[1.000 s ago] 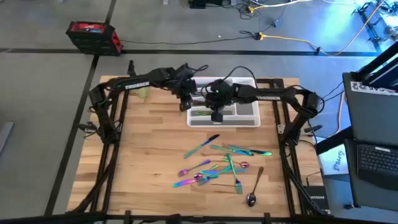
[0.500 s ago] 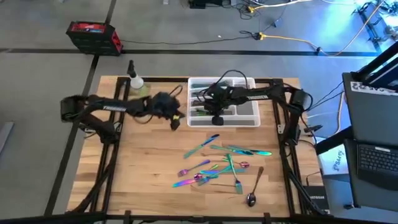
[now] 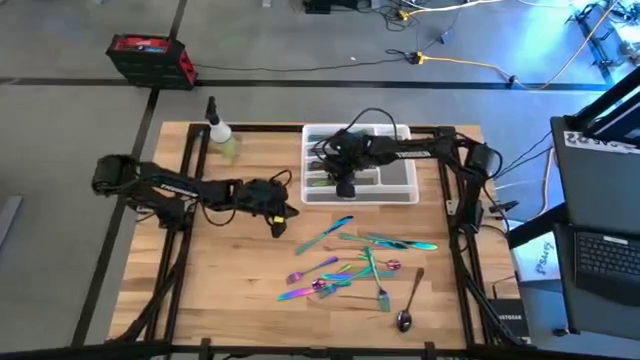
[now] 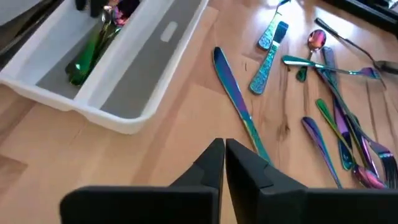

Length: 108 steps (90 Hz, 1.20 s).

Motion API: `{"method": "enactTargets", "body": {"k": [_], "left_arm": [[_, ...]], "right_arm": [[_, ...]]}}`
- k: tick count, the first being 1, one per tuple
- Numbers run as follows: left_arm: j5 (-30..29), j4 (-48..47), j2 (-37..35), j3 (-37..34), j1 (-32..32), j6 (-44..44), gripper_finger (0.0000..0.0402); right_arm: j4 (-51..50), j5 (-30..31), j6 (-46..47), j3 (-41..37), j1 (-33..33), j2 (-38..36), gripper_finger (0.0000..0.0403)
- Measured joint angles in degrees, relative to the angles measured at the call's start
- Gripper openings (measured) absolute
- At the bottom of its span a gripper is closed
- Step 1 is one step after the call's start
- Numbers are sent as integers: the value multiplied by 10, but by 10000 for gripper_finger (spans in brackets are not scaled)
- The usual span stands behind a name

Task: Sort silverware
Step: Put the blue teaspoon on the white silverware tray, then put the blue fork on the white silverware tray

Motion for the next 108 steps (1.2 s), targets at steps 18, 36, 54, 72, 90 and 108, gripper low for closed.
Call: {"method": "enactTargets", "body": {"k": [18, 36, 54, 72, 90, 108], "left_arm": [[-8, 19, 0, 0, -13, -10, 0], [-19, 45, 1, 0, -35, -10, 0], [-27, 48, 1, 0, -84, 5, 0], [-87, 51, 1, -9, -152, -4, 0], [-269, 163, 4, -57, -292, -42, 0], [-347, 184, 9, -79, -398, -100, 0]], "right_arm": [[-5, 14, 2, 4, 0, 0, 113], [-26, 35, -2, 4, 1, -21, 178], [-37, 2, -1, 4, 45, -85, 193], [-14, -23, -1, 1, 159, -96, 193], [90, 39, 63, -16, 270, -55, 193], [118, 131, 146, -15, 355, -41, 193]]}}
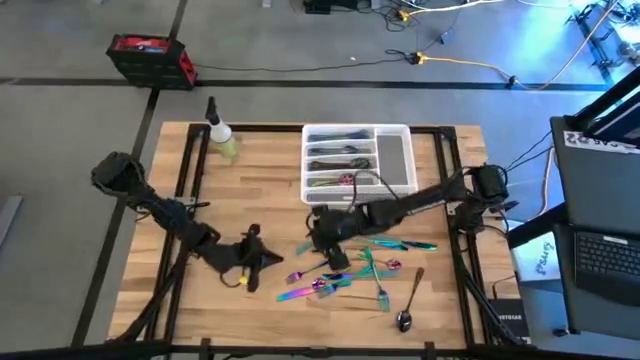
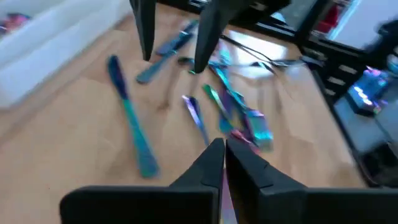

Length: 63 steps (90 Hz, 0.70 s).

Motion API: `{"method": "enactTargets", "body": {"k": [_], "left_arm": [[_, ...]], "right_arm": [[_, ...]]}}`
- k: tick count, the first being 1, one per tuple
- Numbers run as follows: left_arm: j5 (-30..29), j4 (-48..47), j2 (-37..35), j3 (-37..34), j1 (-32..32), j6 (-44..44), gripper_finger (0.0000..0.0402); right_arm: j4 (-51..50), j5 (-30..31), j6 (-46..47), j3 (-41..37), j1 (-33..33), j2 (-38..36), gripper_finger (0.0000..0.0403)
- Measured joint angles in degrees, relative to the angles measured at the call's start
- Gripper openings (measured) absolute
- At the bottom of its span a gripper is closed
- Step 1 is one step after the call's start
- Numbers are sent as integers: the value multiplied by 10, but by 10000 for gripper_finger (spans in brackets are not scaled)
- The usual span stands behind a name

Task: Sort silverware
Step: Put the blue fork on the white silverware tray

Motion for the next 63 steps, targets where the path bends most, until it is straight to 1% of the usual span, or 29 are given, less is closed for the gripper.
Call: {"method": "enactTargets", "body": {"k": [10, 22, 32, 47, 54, 63], "left_arm": [[-13, 9, 14, 0, -30, -15, 0], [-17, 35, 36, -1, -51, -30, 0], [-22, 71, 60, 0, -62, -34, 0], [-23, 112, 102, 1, -70, -49, 0], [-23, 112, 121, 7, -74, -64, 0], [-23, 111, 145, 20, -80, -67, 0]], "right_arm": [[7, 20, 49, -4, 27, 12, 193], [60, 30, 89, -34, 47, 35, 193], [97, 32, 120, -40, 60, 56, 193], [167, 50, 124, -41, 82, 104, 193], [216, 50, 125, -40, 83, 128, 193], [251, 53, 145, -40, 80, 162, 193]]}}
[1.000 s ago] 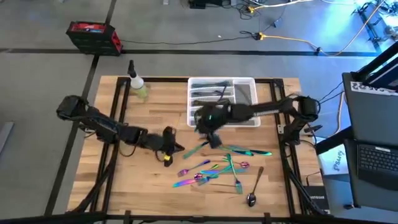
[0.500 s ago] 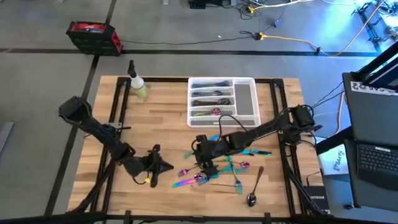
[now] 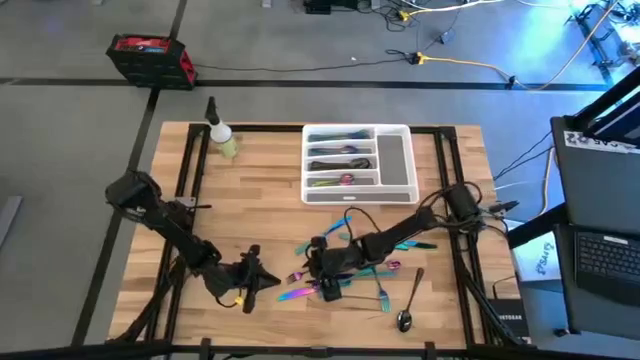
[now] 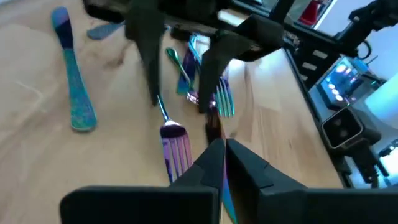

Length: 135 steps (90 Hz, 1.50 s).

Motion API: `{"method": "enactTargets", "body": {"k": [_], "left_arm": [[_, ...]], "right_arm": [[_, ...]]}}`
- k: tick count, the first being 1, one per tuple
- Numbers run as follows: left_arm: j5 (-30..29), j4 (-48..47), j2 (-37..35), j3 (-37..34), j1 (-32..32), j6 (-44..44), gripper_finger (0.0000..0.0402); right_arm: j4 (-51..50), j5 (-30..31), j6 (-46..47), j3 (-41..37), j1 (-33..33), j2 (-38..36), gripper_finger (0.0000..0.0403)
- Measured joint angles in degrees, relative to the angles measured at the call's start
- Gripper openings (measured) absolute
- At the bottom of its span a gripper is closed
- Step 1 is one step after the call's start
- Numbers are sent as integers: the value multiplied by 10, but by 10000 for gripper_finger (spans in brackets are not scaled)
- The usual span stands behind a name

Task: Sort silverware
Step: Put the blue fork on the white silverware tray

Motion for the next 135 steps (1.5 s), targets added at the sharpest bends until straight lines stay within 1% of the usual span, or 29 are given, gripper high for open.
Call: {"method": "enactTargets", "body": {"k": [10, 19, 30, 45, 50, 57, 64, 70, 77, 84, 93, 99, 104, 109, 115, 121, 127, 135], "left_arm": [[0, 1, 18, 18, -8, 7, 0], [1, 0, 31, 30, -12, 5, 0], [1, -1, 39, 37, -12, 4, 0], [-1, -1, 39, 38, -12, 4, 0], [-8, 2, 38, 38, -12, 6, 0], [-24, 27, 36, 37, -15, 14, 0], [-40, 76, 31, 37, -22, 52, 0], [-60, 108, 28, 38, -29, 88, 0], [-93, 134, 28, 37, -39, 115, 0], [-118, 144, 28, 37, -44, 126, 0], [-122, 159, 28, 37, -45, 134, 3], [-117, 159, 28, 37, -48, 143, 8], [-117, 159, 28, 37, -49, 150, 14], [-120, 159, 28, 37, -48, 158, 22], [-128, 159, 28, 37, -40, 167, 31], [-131, 163, 28, 37, -30, 190, 43], [-138, 163, 28, 37, -18, 207, 55], [-143, 163, 28, 37, 3, 217, 72]], "right_arm": [[22, 11, 12, 0, -4, 15, 191], [14, 10, 15, 1, -4, 22, 171], [13, 1, 24, 2, -7, 28, 120], [14, -13, 34, 2, -7, 27, 26], [13, -13, 49, 1, -8, 24, 9], [15, -19, 84, 0, -12, 20, 14], [16, -32, 99, -1, -20, 14, 17], [15, -41, 100, -3, -25, 3, 10], [22, -47, 101, -3, -31, -21, 4], [34, -44, 99, -6, -39, -50, 11], [52, -42, 95, -35, -52, -85, 18], [88, -33, 97, -69, -61, -111, 16], [156, -32, 109, -103, -69, -130, 10], [256, -30, 131, -144, -74, -142, 5], [404, -28, 156, -193, -77, -144, 3], [510, -14, 170, -226, -76, -144, 3], [565, -8, 172, -242, -76, -145, 2], [576, -8, 176, -249, -75, -144, 1]]}}
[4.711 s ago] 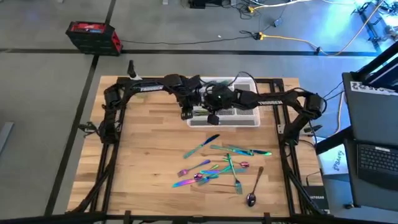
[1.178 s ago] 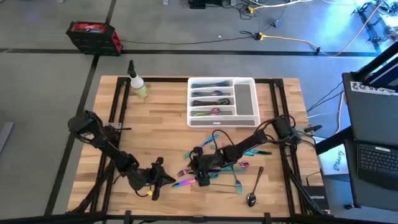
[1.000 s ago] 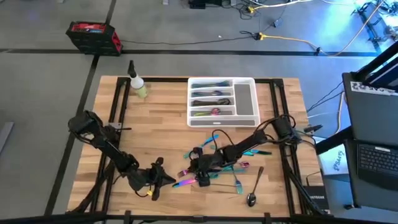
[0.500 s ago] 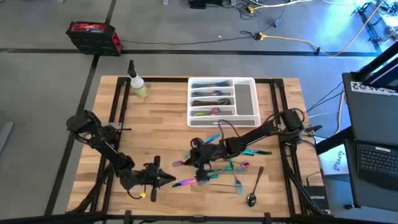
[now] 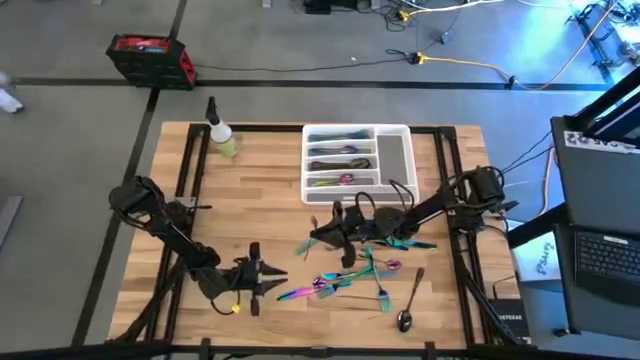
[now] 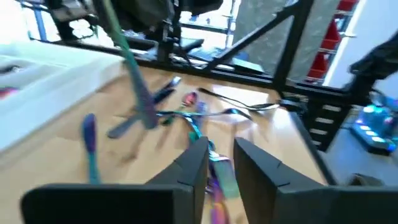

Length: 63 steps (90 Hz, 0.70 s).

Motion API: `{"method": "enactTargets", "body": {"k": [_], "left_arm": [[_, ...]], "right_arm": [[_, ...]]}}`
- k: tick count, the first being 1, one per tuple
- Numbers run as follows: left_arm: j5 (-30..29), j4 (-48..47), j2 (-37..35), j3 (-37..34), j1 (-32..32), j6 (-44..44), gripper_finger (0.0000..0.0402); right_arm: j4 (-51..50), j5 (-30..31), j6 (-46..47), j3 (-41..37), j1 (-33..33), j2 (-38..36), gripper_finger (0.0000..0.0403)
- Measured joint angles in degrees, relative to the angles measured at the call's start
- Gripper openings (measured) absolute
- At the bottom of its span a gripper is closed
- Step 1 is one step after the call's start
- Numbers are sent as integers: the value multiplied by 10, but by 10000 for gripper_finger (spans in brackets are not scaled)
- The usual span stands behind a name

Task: Sort silverware
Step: Put the blue fork on the white silverware tray

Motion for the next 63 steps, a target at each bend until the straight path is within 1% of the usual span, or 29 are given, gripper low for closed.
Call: {"method": "enactTargets", "body": {"k": [11, 19, 26, 42, 57, 63], "left_arm": [[-2, 0, 0, 0, 32, 2, 90], [-1, 0, 0, 0, 57, -14, 102], [12, 1, 0, 1, 76, -17, 115], [81, 7, 0, 1, 105, -12, 148], [188, 37, 0, 1, 132, -12, 192], [217, 41, 0, 2, 143, -18, 211]], "right_arm": [[30, -2, 6, 0, 4, 0, 1], [53, -9, 3, 0, 5, 0, 0], [60, -22, 2, 0, 4, 0, 0], [57, -38, -2, 0, 4, 0, 0], [54, -40, -6, 0, 4, 0, 0], [52, -41, -7, 0, 4, 0, 0]]}}
